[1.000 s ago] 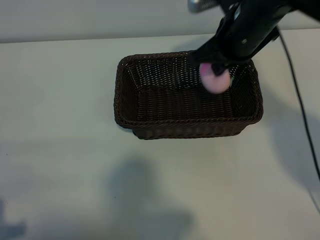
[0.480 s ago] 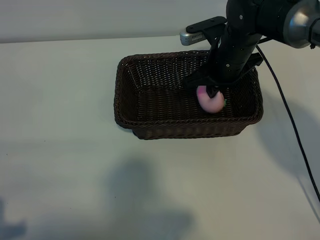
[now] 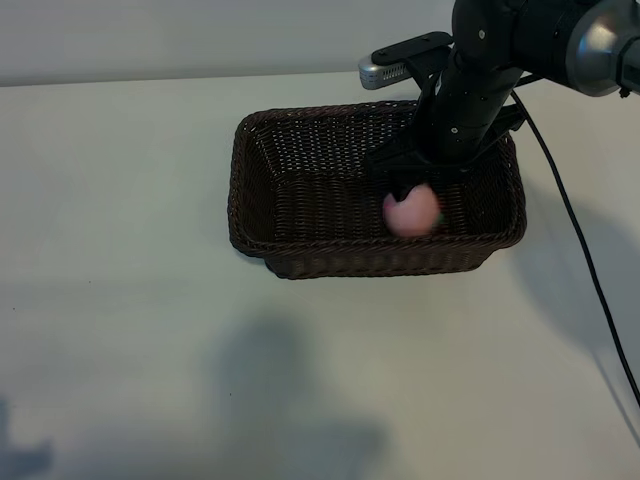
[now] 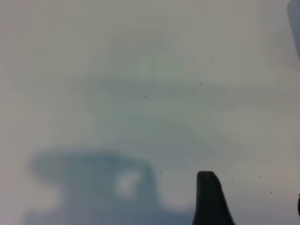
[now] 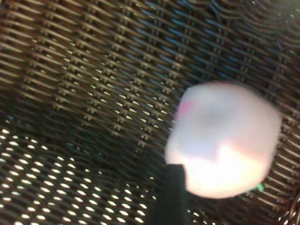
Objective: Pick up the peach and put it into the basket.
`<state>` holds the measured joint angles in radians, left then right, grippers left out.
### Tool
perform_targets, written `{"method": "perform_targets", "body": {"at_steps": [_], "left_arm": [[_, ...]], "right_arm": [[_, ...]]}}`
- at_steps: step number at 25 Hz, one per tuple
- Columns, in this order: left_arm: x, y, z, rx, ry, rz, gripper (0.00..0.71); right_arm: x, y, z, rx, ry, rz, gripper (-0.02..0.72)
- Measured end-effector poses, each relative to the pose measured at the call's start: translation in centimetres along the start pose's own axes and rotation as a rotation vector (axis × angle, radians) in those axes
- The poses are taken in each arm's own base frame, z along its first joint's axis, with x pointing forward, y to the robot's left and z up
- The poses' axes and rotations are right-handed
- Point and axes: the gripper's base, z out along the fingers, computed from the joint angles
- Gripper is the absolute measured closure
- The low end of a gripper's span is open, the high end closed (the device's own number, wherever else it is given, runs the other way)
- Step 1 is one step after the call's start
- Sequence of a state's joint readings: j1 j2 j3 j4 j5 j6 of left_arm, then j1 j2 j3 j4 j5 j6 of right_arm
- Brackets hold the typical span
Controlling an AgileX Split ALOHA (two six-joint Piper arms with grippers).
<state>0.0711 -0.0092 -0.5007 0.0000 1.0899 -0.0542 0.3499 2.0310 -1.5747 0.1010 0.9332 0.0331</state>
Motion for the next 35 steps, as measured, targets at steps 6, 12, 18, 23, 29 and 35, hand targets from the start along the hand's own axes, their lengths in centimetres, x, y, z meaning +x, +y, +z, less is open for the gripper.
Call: {"method": "perform_targets", "body": {"at_steps": [6,12,18,23,29,35], "left_arm": [[0.0,0.0,0.0,0.000,0.000,0.000,0.260],[0.0,0.0,0.0,0.000,0.000,0.000,0.260],[0.0,0.0,0.0,0.000,0.000,0.000,0.260],[0.0,0.0,0.0,0.000,0.000,0.000,0.260],[0.0,0.0,0.0,0.000,0.000,0.000,0.260],[0.0,0.0,0.0,0.000,0.000,0.000,0.260]], "right_arm": [[-1.7,0.4,-2.7,-0.007,-0.030,-0.009,0.033],[-3.0,-1.0,-6.1,0.031,-0.026,0.000,0.098],[-2.9,-8.6,-7.6,0.113,-0.025,0.132,0.107],[-1.4,-16.4,-8.9,0.173,-0.032,0.276,0.108],[1.4,-23.7,-10.4,0.198,-0.045,0.439,0.108],[2.6,-25.8,-11.0,0.153,-0.068,0.503,0.108]]}}
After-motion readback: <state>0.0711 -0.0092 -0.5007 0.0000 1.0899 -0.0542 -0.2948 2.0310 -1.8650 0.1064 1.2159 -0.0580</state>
